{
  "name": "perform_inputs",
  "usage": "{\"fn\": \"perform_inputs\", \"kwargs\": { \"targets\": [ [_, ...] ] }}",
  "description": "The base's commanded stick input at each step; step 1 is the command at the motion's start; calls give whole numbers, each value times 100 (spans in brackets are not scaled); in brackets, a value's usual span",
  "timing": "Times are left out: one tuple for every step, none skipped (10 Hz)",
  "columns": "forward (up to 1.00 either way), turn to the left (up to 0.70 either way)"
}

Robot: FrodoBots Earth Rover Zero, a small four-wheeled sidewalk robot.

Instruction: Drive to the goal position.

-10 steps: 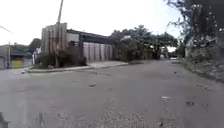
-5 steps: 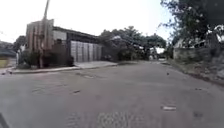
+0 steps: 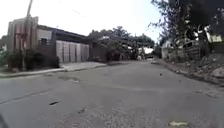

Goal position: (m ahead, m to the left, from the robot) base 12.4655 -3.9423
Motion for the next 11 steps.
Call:
{"fn": "perform_inputs", "kwargs": {
  "targets": [
    [85, -34],
    [85, -34],
    [85, -34],
    [85, -34],
    [85, -34],
    [85, -34],
    [85, -34],
    [85, -34],
    [85, -34],
    [85, -34],
    [85, -34]
  ]
}}
